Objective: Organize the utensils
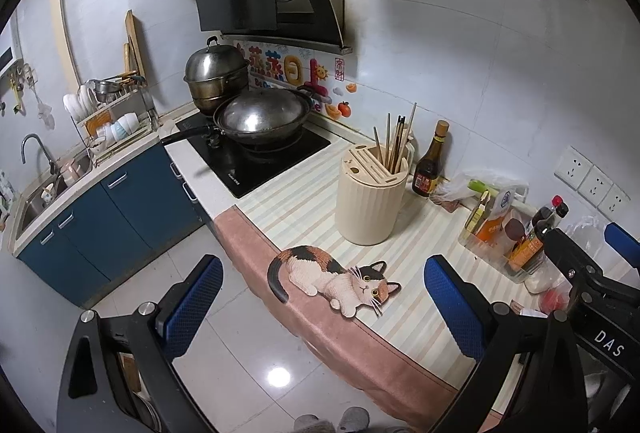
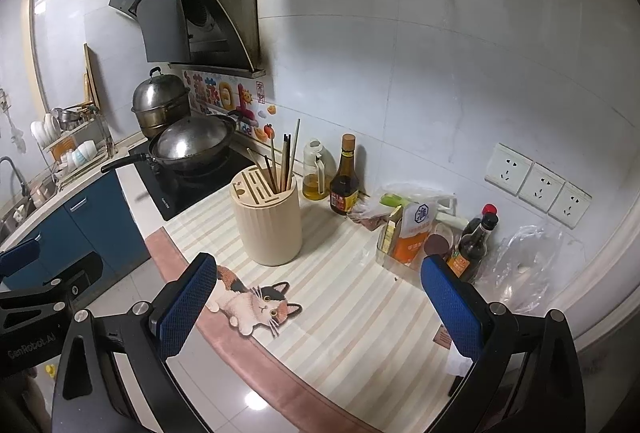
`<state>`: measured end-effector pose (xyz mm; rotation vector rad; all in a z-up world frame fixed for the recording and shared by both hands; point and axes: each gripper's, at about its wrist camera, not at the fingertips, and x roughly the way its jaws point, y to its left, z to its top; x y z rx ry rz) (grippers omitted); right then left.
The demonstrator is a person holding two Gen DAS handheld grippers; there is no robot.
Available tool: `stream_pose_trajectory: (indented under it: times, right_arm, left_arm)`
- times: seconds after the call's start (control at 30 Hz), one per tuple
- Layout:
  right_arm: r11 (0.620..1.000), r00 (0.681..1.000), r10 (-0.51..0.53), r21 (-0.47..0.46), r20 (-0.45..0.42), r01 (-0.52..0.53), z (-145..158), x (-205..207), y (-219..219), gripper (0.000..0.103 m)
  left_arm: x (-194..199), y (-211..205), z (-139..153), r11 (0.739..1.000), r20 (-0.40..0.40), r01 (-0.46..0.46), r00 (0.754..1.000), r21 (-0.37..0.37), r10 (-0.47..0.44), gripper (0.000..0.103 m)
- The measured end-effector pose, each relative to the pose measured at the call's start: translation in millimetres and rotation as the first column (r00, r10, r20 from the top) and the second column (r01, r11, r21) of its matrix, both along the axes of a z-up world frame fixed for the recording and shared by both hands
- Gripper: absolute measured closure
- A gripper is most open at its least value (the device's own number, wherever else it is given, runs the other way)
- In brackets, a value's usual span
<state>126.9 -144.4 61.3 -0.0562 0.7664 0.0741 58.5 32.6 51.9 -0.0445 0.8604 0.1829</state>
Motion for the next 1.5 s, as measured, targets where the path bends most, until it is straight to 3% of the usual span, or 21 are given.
stream_pose_trajectory:
  times: [1.5]
  right_arm:
    - [1.0, 1.0, 0.0, -0.009, -0.007, -0.001, 1, 3, 4, 0.0]
  left_arm:
    - [9, 3, 5, 1.0, 0.004, 0.013, 1.0, 0.02, -0.013, 0.0]
